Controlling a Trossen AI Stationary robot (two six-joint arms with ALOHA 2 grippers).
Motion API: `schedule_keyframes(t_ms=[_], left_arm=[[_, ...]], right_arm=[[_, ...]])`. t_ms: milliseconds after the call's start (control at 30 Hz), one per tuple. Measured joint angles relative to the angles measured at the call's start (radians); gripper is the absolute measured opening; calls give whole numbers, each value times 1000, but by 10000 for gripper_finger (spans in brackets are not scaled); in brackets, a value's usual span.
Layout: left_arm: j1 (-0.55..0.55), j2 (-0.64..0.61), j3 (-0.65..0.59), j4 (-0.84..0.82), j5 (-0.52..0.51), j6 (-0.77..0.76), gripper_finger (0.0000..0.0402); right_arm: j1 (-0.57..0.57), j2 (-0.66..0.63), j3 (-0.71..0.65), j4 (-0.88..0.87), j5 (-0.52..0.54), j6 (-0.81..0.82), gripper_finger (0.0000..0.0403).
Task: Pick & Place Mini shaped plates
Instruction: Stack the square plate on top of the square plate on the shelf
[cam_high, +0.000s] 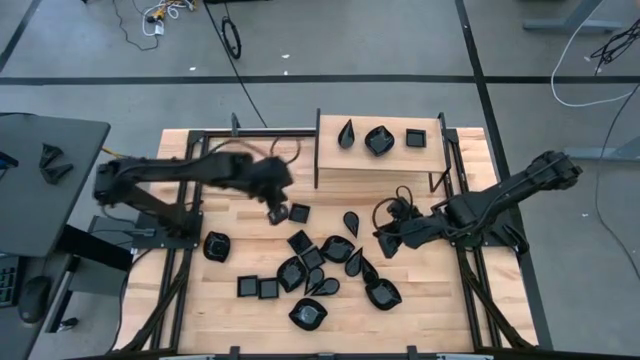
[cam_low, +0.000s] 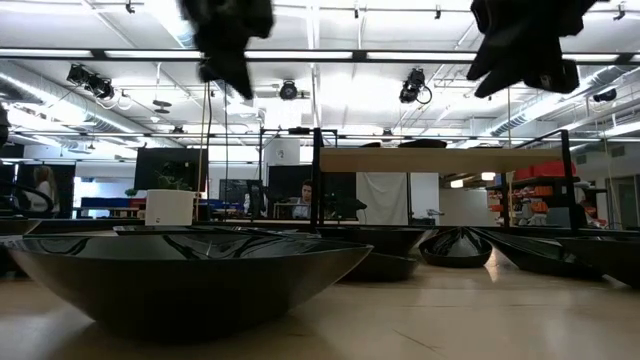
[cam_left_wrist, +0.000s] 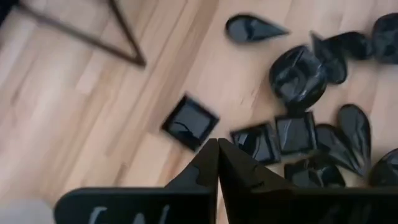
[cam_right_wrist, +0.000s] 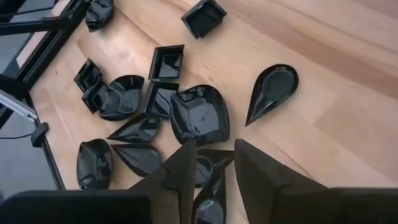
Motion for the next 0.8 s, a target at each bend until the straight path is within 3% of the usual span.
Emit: schedule_keyframes(t_ms=[200, 367, 567, 800], left_arm=[[-93, -161, -295, 164, -45, -255, 9], [-163, -187, -460, 287, -34, -439, 10], [-227, -185, -569, 411, -30, -578, 17], [-257, -185, -597, 443, -42, -628, 18]], right_arm=[[-22, 0, -125, 112, -80, 149, 115], [-24, 0, -217, 197, -190, 252, 141], [13, 2, -286, 268, -263, 339, 178], [89, 80, -312, 380, -271, 315, 175]])
